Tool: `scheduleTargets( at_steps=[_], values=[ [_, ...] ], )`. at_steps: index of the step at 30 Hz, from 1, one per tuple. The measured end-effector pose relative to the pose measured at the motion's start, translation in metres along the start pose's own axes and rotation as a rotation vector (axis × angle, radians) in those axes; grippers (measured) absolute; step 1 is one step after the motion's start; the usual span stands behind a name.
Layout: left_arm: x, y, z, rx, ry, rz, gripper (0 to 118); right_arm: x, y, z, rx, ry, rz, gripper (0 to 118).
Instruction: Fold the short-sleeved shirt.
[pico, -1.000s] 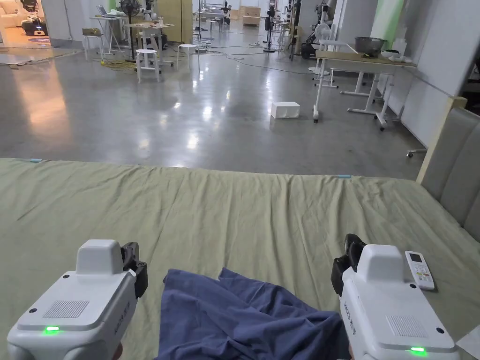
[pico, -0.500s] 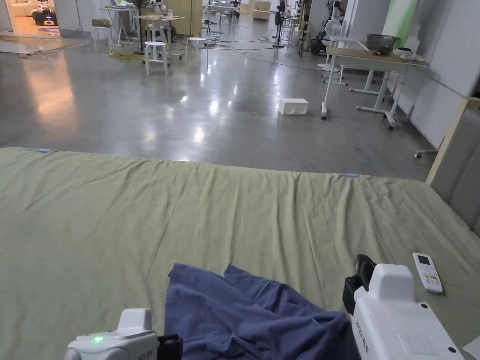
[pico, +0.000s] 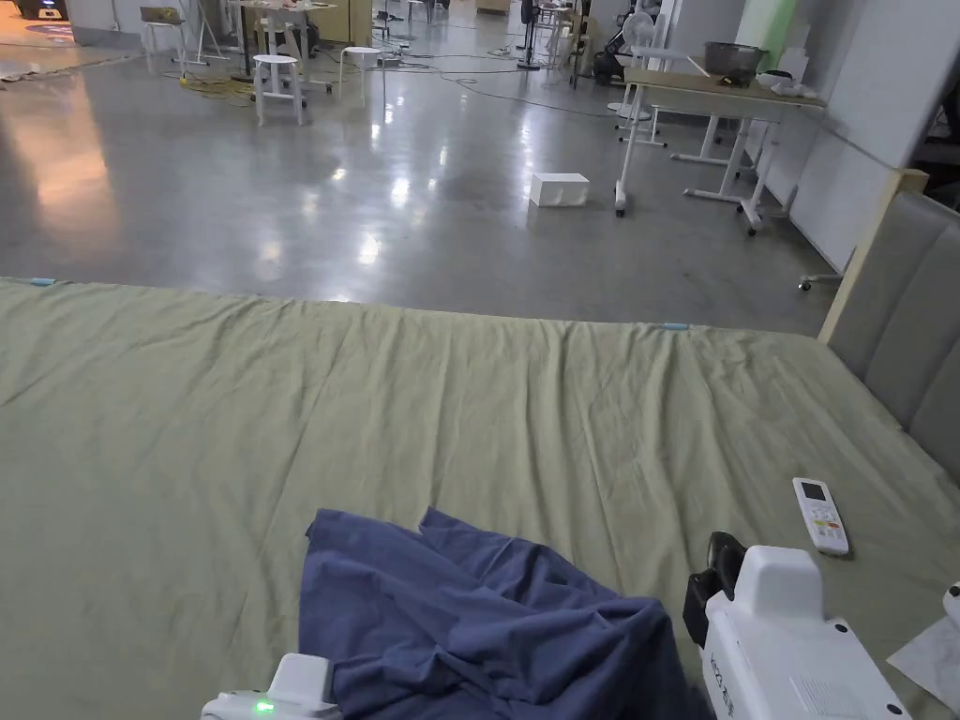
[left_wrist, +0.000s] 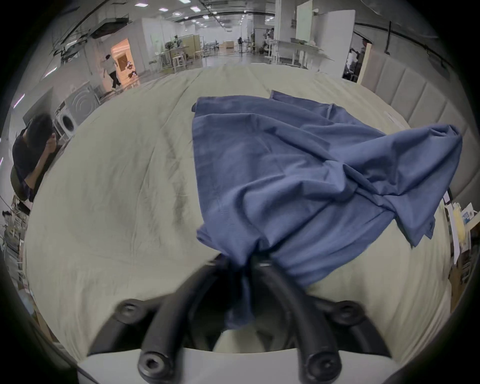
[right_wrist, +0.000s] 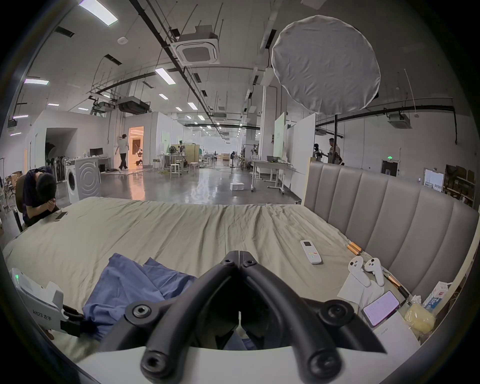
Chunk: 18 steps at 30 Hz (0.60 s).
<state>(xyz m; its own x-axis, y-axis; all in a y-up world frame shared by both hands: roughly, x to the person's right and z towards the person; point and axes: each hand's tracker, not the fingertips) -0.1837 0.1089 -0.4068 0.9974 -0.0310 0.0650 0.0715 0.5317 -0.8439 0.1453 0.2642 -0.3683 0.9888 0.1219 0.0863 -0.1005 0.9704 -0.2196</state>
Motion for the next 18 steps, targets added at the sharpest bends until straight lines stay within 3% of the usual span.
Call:
scheduleTargets(
  at_steps=[1, 8, 12, 13, 15, 18],
  values=[
    [-0.005, 0.003, 0.002, -0.002, -0.082, 0.012, 7, 0.002, -0.001, 0.0, -0.002, -0.001, -0.003, 0],
    [-0.028, 0.015, 0.034, 0.111, -0.126, 0.055, 6, 0.028, -0.003, -0.003, -0.032, -0.028, -0.01, 0],
    [-0.043, 0.022, 0.054, 0.183, -0.117, 0.059, 6, 0.052, -0.013, -0.019, -0.233, 0.028, -0.056, 2],
    [-0.045, 0.025, 0.058, 0.185, -0.112, 0.06, 6, 0.058, -0.021, -0.024, -0.334, 0.035, -0.088, 10],
    [-0.054, 0.026, 0.063, 0.207, -0.095, 0.068, 6, 0.064, -0.035, -0.032, -0.422, 0.054, -0.046, 36],
    [-0.062, 0.026, 0.067, 0.204, -0.09, 0.086, 6, 0.063, -0.067, -0.041, -0.586, 0.083, -0.02, 48]
  ],
)
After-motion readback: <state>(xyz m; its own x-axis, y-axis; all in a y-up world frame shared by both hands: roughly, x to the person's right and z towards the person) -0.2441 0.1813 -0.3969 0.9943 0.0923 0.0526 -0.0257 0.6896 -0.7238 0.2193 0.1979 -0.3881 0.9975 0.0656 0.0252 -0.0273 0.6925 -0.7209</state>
